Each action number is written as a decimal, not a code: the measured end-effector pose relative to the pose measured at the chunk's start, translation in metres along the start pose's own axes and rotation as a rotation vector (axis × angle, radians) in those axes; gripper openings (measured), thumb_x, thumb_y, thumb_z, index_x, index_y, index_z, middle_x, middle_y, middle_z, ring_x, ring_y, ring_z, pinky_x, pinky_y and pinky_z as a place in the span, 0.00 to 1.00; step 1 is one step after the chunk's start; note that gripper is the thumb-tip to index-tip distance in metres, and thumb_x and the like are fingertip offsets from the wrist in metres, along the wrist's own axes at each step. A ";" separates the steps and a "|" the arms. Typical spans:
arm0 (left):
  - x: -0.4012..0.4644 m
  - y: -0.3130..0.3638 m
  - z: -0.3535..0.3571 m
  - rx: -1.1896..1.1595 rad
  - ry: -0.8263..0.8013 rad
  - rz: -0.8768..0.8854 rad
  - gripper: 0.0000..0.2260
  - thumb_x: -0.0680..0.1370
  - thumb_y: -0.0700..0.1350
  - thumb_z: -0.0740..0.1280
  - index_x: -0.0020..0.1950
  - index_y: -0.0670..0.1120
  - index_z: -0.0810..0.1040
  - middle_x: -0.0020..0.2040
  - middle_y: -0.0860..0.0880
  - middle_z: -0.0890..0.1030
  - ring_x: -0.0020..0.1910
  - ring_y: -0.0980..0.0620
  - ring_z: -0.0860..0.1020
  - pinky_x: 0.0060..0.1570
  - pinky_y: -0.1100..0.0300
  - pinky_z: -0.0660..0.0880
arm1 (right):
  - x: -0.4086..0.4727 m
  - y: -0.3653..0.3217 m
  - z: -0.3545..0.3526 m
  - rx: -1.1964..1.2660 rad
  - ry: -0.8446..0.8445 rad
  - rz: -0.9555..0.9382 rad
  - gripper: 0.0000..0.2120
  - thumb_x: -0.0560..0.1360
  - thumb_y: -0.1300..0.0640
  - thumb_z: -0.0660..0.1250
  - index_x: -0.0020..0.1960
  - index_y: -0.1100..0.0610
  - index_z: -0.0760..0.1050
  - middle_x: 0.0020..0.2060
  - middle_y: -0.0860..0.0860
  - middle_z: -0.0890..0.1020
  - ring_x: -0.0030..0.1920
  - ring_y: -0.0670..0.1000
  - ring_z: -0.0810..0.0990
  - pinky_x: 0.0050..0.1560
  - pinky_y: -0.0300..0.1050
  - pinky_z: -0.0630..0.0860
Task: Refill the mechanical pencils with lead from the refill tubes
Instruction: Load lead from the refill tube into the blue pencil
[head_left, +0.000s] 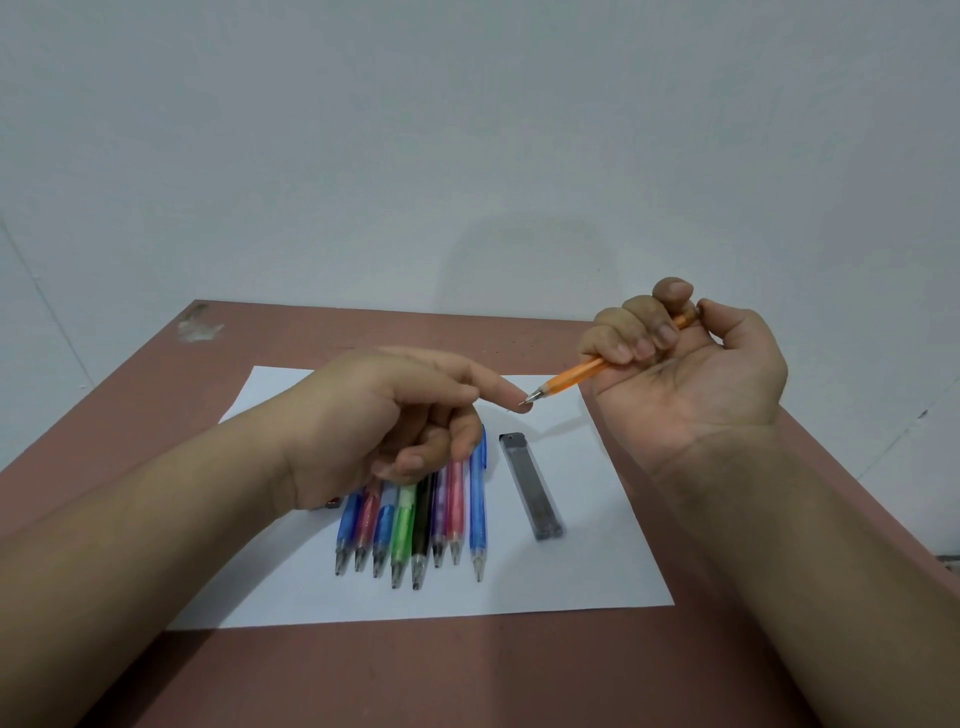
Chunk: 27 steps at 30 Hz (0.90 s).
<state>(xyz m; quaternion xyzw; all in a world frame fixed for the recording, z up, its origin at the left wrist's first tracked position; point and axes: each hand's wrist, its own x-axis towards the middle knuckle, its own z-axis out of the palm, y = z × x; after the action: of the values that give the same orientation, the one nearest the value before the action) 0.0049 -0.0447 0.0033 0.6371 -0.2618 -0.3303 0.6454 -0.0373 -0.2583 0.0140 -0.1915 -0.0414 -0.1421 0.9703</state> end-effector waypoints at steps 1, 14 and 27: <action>0.000 0.000 0.000 0.003 0.003 -0.007 0.15 0.78 0.36 0.58 0.55 0.41 0.84 0.34 0.40 0.74 0.22 0.52 0.62 0.24 0.61 0.51 | 0.000 0.000 0.000 0.002 -0.001 0.001 0.10 0.70 0.54 0.56 0.37 0.58 0.72 0.29 0.49 0.62 0.27 0.49 0.60 0.30 0.41 0.63; -0.001 0.001 0.008 0.127 0.021 0.076 0.08 0.72 0.44 0.75 0.51 0.51 0.86 0.35 0.48 0.80 0.25 0.54 0.65 0.22 0.66 0.60 | -0.001 -0.001 0.002 0.045 0.013 0.000 0.10 0.71 0.55 0.55 0.37 0.58 0.72 0.30 0.49 0.62 0.27 0.49 0.60 0.29 0.40 0.63; -0.001 0.000 0.014 0.174 0.120 0.141 0.07 0.69 0.49 0.72 0.46 0.52 0.87 0.39 0.47 0.85 0.25 0.55 0.68 0.23 0.67 0.64 | -0.003 0.001 0.002 0.083 0.006 0.027 0.18 0.78 0.53 0.51 0.36 0.59 0.73 0.30 0.49 0.62 0.27 0.49 0.60 0.28 0.42 0.64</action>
<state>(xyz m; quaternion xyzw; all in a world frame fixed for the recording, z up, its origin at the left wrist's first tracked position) -0.0067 -0.0533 0.0037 0.6891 -0.2948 -0.2215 0.6238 -0.0399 -0.2564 0.0149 -0.1512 -0.0417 -0.1277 0.9793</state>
